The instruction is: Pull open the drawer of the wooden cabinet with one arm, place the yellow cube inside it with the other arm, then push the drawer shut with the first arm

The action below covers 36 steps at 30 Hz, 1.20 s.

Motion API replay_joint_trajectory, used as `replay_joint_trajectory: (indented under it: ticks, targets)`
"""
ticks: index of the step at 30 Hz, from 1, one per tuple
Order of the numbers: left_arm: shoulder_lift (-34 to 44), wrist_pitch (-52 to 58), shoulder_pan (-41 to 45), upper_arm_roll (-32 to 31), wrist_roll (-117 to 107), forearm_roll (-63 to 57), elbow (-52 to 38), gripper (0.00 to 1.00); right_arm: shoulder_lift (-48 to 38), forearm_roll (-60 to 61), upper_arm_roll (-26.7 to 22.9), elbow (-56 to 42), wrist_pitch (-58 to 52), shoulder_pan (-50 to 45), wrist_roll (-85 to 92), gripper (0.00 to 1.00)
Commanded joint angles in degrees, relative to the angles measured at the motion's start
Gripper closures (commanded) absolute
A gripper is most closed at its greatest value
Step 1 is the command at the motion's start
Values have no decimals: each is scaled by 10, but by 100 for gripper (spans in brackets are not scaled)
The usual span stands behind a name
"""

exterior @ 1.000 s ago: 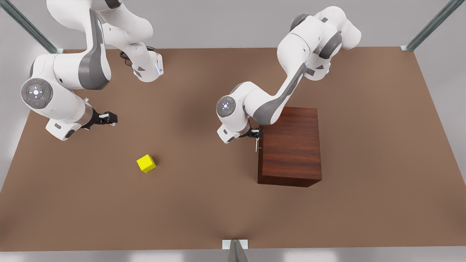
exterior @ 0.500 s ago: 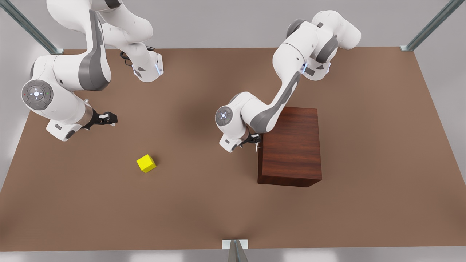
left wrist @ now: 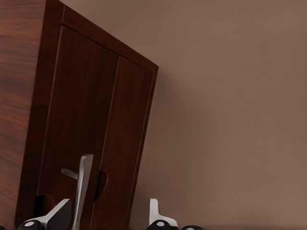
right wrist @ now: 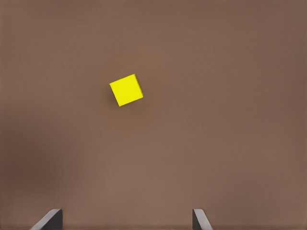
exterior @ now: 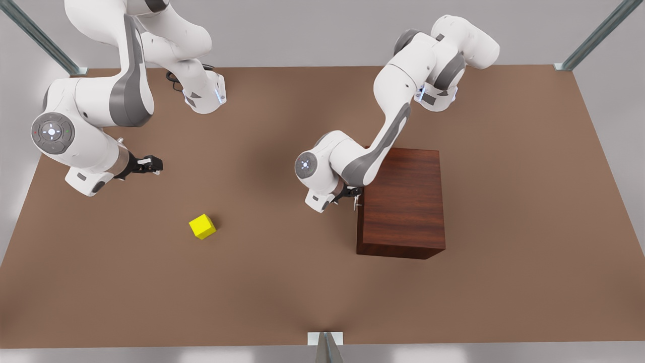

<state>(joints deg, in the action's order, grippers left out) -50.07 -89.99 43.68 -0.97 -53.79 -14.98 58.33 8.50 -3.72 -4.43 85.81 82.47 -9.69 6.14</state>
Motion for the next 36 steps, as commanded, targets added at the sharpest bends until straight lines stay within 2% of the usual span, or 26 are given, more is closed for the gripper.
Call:
replay_joint_trajectory:
  ticks: [1, 11, 16, 20, 24, 25, 27, 30, 36]
  targets:
    - [-5, 3, 1, 0, -42, 1, -2, 16, -1, 0, 0, 0, 0, 0, 4, 0]
    - [-7, 2, 10, -9, -56, 1, -15, 16, 2, 0, -2, 1, 2, 1, 10, 0]
    - [-13, -15, 18, -7, -58, 1, -23, 16, 70, 34, 3, -6, 9, -15, 48, 0]
    - [-10, 14, 19, -6, -56, 1, -23, 16, 141, 58, 3, 0, 88, -34, 89, 0]
    - [-6, 34, 19, -6, -56, 2, -23, 15, 165, 57, 3, 42, 217, -38, 91, 0]
    - [-6, 34, 19, -6, -56, 1, -23, 9, 162, 57, 3, 63, 254, -36, 91, 0]
    - [-6, 34, 19, -6, -57, 1, -23, 8, 161, 58, 3, 95, 305, -35, 102, 0]
    - [-7, 23, 19, -6, -65, 2, -31, 13, 198, 57, 2, 90, 338, -26, 147, 0]
    - [-10, -21, 19, -6, -77, 3, -38, 13, 231, 58, 3, 99, 391, -12, 201, 0]
